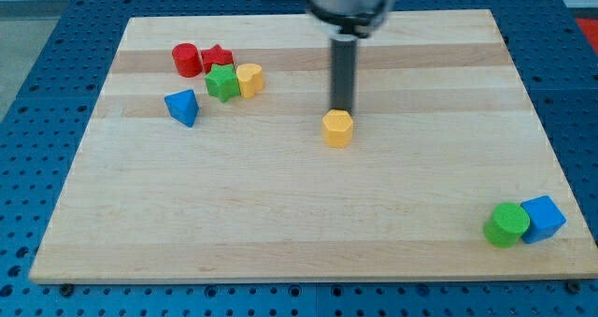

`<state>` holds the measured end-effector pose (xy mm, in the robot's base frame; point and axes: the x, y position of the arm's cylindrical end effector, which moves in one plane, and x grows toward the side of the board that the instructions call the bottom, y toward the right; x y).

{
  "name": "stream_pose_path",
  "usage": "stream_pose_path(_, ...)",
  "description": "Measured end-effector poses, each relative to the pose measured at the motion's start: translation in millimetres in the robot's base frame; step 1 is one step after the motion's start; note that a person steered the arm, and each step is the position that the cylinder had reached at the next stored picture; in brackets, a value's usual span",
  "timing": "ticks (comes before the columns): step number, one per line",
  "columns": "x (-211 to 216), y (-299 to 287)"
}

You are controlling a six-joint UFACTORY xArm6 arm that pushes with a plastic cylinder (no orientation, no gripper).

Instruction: Move yellow hexagon above green circle

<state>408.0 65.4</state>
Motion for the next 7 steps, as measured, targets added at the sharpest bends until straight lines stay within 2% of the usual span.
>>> stream_pose_path(1,3.6,19.2)
stream_pose_path(3,-17.0,-46.5)
stream_pose_path(4,5.0,-72.4)
stream_pose_path(5,29.7,-61.4)
stream_pose_path(7,31.6,59.9)
